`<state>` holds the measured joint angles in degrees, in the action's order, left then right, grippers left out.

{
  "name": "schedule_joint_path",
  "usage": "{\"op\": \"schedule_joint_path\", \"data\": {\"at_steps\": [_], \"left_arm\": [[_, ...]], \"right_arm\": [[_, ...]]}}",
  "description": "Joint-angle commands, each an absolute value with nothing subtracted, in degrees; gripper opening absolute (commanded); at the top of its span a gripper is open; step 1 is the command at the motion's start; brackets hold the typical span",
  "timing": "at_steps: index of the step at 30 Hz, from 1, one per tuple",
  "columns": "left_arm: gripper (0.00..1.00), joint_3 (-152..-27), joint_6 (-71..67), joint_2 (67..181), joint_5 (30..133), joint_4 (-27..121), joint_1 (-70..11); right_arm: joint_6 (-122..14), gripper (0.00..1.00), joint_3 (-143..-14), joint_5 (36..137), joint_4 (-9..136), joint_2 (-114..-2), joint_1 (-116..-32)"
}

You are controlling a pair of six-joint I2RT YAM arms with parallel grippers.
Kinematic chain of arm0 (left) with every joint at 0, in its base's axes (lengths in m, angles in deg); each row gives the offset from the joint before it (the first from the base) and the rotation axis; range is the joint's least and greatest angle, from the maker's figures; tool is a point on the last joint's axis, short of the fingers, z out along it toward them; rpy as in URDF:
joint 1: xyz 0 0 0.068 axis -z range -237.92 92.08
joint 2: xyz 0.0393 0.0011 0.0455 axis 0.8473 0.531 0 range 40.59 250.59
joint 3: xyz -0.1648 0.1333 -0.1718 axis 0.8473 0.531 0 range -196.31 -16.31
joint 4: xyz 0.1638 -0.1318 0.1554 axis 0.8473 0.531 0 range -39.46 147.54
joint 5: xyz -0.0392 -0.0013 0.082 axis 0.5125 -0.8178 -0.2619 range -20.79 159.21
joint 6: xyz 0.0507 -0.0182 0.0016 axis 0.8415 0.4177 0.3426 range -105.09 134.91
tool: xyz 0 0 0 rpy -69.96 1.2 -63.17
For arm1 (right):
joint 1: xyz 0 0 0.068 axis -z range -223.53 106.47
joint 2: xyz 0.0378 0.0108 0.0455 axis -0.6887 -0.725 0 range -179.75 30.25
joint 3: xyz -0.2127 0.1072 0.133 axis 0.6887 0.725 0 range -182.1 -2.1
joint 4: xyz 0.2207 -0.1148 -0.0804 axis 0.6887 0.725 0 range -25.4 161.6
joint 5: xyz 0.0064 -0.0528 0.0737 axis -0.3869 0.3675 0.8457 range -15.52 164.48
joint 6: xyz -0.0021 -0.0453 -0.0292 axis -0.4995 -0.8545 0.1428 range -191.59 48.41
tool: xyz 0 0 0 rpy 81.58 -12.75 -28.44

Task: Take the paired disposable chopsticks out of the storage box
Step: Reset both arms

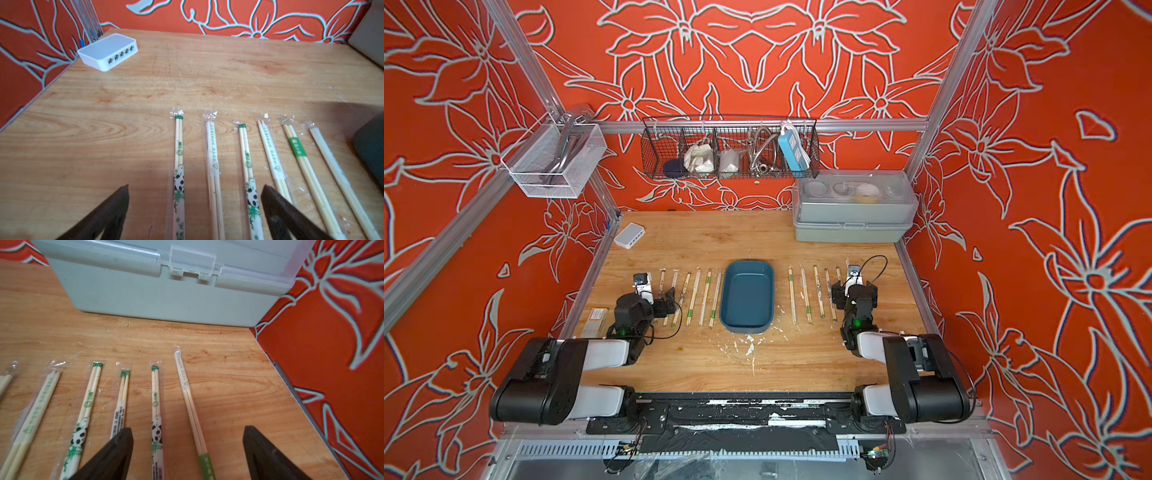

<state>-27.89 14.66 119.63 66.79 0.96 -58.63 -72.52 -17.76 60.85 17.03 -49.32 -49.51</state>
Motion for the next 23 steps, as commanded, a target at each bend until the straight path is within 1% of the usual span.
{"op": "schedule_joint_path", "data": {"at_steps": [1,3,5,6,16,19,23], "left_arm": [[0.98,-31.5,14.9,120.7,67.6,1.9,-58.9],[0.98,-34.8,14.9,121.3,67.7,7.4,-58.9],[0.98,-34.6,14.6,121.3,67.1,7.3,-59.2],[0.98,-34.4,14.6,121.4,67.0,6.9,-59.2],[0.98,-34.4,14.6,121.3,67.0,6.9,-59.2],[0.98,-34.5,14.6,121.3,67.0,6.9,-59.2],[0.98,-34.5,14.6,121.3,67.1,7.0,-59.2]], "right_arm": [[-72.9,0.88,-19.8,62.0,17.3,-50.8,-49.0],[-72.2,0.88,-20.4,63.4,18.1,-51.0,-48.0],[-72.0,0.89,-20.6,64.4,18.9,-50.9,-47.5],[-72.0,0.99,-20.6,64.4,18.6,-50.9,-47.5],[-72.0,1.0,-20.7,64.4,18.8,-51.0,-47.4],[-71.7,1.0,-21.6,66.2,20.3,-51.2,-46.5],[-71.7,1.0,-21.4,66.2,20.0,-51.1,-46.4]]}}
